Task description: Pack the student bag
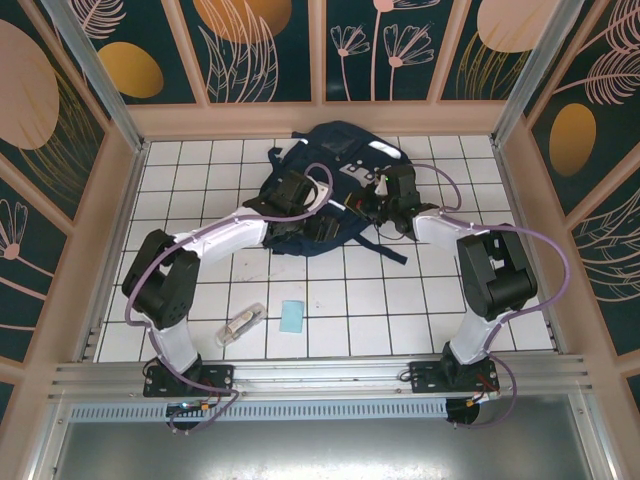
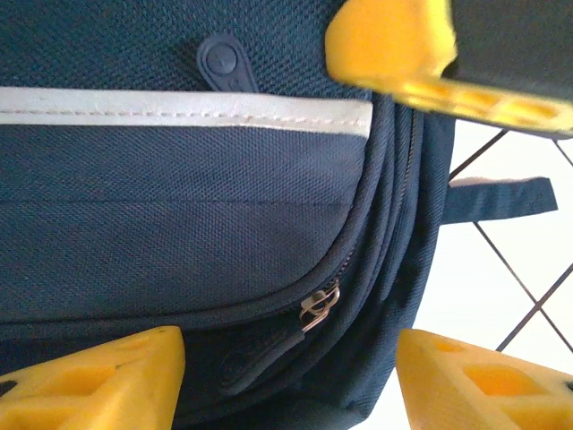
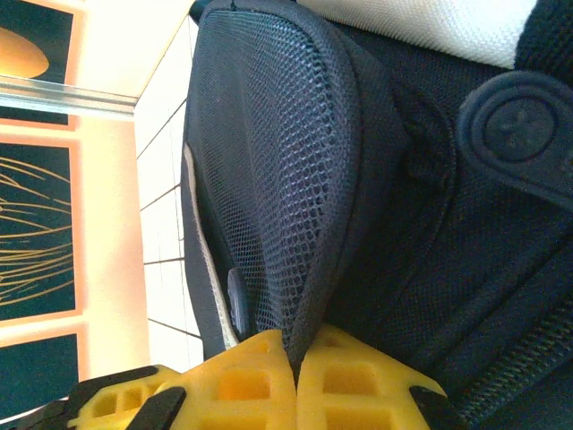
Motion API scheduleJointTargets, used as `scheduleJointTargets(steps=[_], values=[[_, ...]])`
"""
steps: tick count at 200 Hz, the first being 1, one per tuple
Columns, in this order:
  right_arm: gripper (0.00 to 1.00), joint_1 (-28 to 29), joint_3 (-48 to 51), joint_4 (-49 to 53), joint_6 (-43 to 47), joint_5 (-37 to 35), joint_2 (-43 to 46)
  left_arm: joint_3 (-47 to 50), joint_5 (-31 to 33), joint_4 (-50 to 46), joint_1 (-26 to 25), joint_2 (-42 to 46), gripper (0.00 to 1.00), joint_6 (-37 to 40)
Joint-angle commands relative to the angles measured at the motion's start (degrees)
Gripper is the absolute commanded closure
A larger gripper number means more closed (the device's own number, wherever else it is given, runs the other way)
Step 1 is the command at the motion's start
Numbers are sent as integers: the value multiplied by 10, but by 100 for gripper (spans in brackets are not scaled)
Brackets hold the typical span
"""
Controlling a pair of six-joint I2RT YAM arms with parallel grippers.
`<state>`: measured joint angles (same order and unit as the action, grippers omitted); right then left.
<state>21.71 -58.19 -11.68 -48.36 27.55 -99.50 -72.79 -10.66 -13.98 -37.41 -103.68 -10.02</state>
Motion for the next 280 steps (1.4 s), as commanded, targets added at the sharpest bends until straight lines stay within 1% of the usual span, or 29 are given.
scheduleJointTargets(steps=[1, 22, 41, 65, 79, 99, 117, 132, 147, 158, 166, 173, 180, 195, 244, 280], values=[[100, -3, -39, -53, 10, 31, 24, -18, -21, -22, -2, -22, 39, 21], [100, -2, -45, -51, 11, 33, 23, -25, -9, -31, -1, -37, 41, 21], [100, -2, -46, -52, 10, 36, 22, -29, 6, -30, -1, -46, 50, 18], [100, -2, -45, -50, 11, 36, 24, -43, 25, -41, 0, -60, 52, 11], [100, -1, -43, -51, 13, 36, 26, -45, 30, -40, -1, -62, 63, 8], [100, -2, -43, -45, 19, 35, 26, -51, 17, -41, -1, -55, 77, 1], [100, -1, -40, -38, 27, 30, 26, -61, 9, -47, -1, -44, 83, -6], [100, -1, -37, -32, 34, 27, 24, -69, 7, -55, -2, -34, 83, -8], [100, -1, -34, -30, 38, 26, 22, -77, 5, -67, 0, -29, 74, -6], [100, -1, -31, -31, 38, 28, 22, -81, 4, -72, -1, -30, 71, -1], [100, -1, -30, -32, 38, 28, 22, -81, 5, -72, 0, -32, 71, 1], [100, -1, -30, -32, 39, 29, 20, -81, 6, -73, 0, -36, 75, 3], [100, 0, -31, -31, 40, 30, 21, -83, 8, -74, 0, -40, 84, 5], [100, 0, -32, -26, 43, 29, 21, -87, 7, -76, 1, -47, 100, 9], [100, -1, -33, -7, 62, 16, 23, -95, 1, -82, 6, -40, 100, 10], [100, -8, -41, 23, 88, -3, 28, -86, -58, -92, 11, -41, 100, 18]])
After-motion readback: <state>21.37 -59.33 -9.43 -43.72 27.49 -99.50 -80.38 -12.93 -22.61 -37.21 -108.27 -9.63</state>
